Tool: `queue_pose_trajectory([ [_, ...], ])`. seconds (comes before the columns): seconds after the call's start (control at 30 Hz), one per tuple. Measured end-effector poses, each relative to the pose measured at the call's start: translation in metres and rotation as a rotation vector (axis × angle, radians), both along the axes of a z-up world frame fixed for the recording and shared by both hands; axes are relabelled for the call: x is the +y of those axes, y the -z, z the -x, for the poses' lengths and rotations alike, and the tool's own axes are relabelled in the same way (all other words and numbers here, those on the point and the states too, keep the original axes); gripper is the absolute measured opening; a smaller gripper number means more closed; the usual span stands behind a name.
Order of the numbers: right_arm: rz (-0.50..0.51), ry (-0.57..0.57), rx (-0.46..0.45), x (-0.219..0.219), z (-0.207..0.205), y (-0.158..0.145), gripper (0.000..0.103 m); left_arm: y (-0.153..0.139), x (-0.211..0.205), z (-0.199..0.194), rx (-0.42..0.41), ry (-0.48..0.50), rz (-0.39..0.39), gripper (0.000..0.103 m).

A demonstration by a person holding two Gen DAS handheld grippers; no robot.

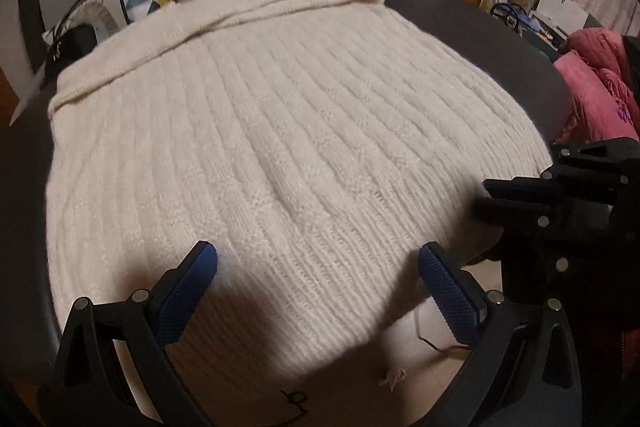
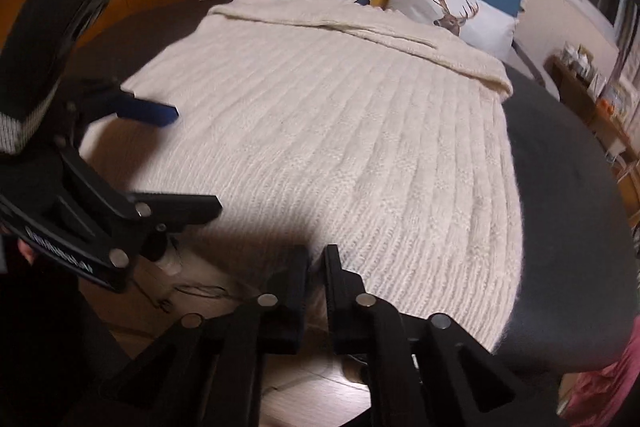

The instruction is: Fold clothes

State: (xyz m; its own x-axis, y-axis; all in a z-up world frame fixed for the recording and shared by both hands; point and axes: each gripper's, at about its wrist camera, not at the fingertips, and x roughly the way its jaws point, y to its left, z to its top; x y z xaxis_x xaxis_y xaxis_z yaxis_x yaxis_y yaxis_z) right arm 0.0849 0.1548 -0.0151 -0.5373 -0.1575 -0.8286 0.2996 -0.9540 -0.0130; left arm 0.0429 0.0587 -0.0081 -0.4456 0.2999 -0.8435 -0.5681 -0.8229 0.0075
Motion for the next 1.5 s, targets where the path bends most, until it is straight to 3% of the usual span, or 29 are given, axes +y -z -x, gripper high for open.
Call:
queue_pose_trajectory([
  [0.13,0.085,0.008,-0.031,0.009,-0.001,-0.006,0.005,-0.015,-0.011,0.003,0.003,-0.019,-0.059,0.028],
  [0.23,0.139,0.002,-0.036,0.012,-0.006,-0.02,0.005,-0.018,-0.017,0.008,-0.033,-0.026,-0.105,0.024],
  [0.37,0.123,-0.037,-0.072,0.005,-0.009,-0.021,0.005,-0.02,-0.021,0.014,-0.053,-0.031,-0.13,0.023],
  [0.5,0.112,-0.032,-0.179,0.004,-0.003,0.007,0.005,-0.026,-0.029,0.029,-0.003,-0.054,-0.066,0.024],
  [0.6,0.169,-0.044,-0.204,0.01,-0.002,0.008,0.009,-0.027,-0.041,0.047,0.046,-0.091,0.002,0.024],
  [0.7,0.146,-0.078,-0.135,0.009,-0.007,-0.014,0.01,-0.024,-0.057,0.064,0.058,-0.137,0.022,0.024],
  [0.8,0.215,-0.088,-0.02,0.008,-0.004,-0.043,0.01,-0.016,-0.072,0.075,0.05,-0.185,0.012,0.03],
  [0.87,0.249,-0.084,0.024,0.004,0.006,-0.055,0.016,-0.012,-0.077,0.077,0.057,-0.195,-0.013,0.034],
  [1.07,0.168,-0.114,-0.044,-0.039,0.045,-0.025,0.017,-0.005,-0.08,0.069,0.141,-0.208,0.025,0.056],
  [1.17,0.126,-0.166,-0.078,-0.065,0.037,-0.011,0.017,-0.005,-0.088,0.074,0.107,-0.241,-0.03,0.057],
  [1.27,0.034,-0.202,-0.064,-0.082,0.023,-0.003,0.023,-0.004,-0.084,0.07,0.135,-0.233,-0.003,0.057],
  [1.37,-0.026,-0.222,-0.067,-0.09,0.011,0.001,0.023,-0.003,-0.086,0.07,0.127,-0.253,-0.026,0.058],
  [1.5,-0.06,-0.239,-0.091,-0.093,0.002,0.004,0.023,-0.003,-0.086,0.069,0.132,-0.257,-0.03,0.058],
])
